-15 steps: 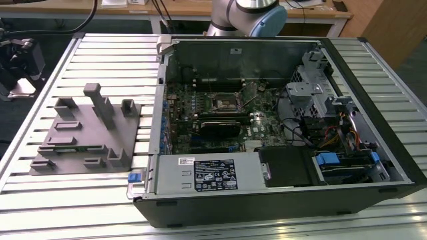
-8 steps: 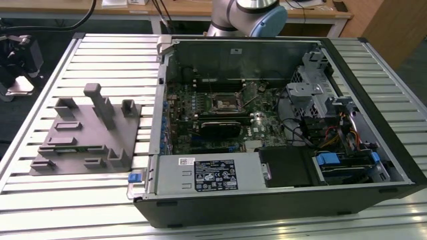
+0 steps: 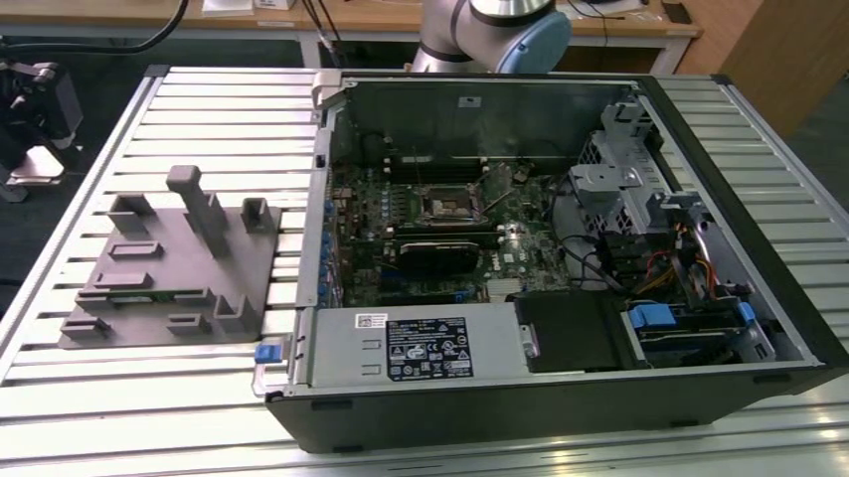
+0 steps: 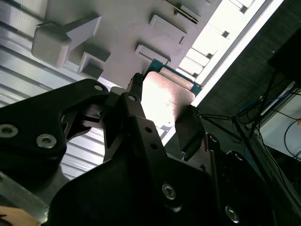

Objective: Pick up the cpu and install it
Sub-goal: 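Pick up the cpu and move it towards the insertion slot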

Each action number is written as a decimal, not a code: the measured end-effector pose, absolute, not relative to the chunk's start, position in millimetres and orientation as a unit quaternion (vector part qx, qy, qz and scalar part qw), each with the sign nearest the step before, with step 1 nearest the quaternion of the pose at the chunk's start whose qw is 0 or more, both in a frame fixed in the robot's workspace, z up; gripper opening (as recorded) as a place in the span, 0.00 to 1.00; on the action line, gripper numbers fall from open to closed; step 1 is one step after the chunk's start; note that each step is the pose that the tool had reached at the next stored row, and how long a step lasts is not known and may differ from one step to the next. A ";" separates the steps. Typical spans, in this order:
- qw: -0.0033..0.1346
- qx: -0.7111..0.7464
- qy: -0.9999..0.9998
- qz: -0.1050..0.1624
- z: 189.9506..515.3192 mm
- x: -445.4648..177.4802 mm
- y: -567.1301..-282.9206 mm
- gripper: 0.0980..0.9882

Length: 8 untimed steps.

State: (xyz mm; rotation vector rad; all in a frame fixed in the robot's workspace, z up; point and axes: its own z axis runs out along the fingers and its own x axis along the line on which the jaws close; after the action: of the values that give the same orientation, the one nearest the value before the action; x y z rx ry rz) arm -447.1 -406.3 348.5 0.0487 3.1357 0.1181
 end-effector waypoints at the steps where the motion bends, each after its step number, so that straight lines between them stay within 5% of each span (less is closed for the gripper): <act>1: 0.002 0.016 0.999 0.038 349.4 -447.1 -406.3 0.48; 8: 0.002 0.016 0.999 0.038 354.6 -447.1 -406.1 0.48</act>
State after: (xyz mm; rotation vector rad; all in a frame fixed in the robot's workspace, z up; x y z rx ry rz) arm -447.1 -406.1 354.6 0.0488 3.1359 0.1179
